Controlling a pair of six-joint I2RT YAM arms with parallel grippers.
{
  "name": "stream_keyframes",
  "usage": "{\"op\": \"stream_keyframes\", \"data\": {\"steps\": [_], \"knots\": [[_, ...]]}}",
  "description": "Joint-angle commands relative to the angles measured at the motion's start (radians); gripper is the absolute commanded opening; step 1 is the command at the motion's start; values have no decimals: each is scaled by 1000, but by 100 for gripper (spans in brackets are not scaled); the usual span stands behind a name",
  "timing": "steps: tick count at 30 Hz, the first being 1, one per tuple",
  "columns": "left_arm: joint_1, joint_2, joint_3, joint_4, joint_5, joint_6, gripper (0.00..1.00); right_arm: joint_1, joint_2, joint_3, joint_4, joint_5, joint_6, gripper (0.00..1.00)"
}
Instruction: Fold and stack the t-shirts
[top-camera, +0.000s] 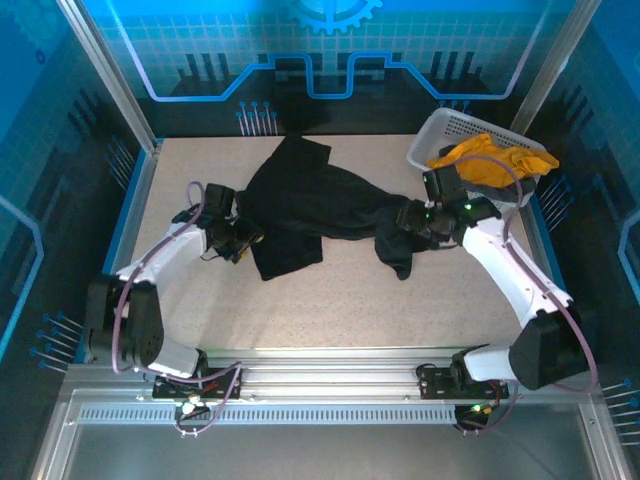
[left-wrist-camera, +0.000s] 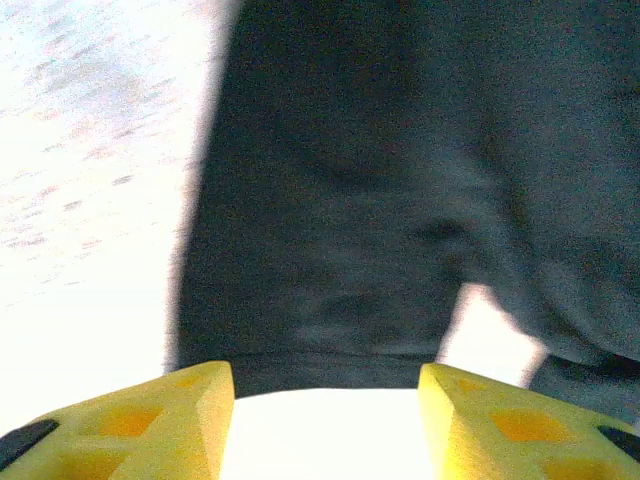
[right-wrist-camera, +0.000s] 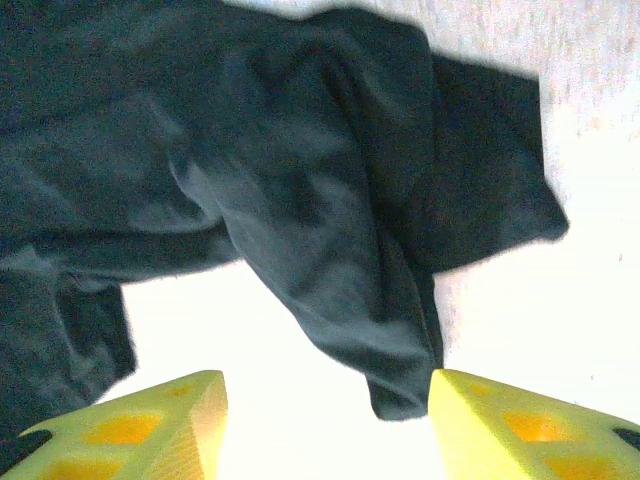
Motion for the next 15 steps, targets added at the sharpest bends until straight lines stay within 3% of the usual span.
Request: {"op": "stream_keyframes", "data": {"steps": [1,8,15], "knots": [[34,62,67,1,-55,32,53,18,-24,-80,-8,-56,51,57],[180,257,230,182,10,118,54,16,-65,-162,23,-108,57,58],[192,425,335,227,135,186,45,4,-76,-157,4,-123,58,58]]}}
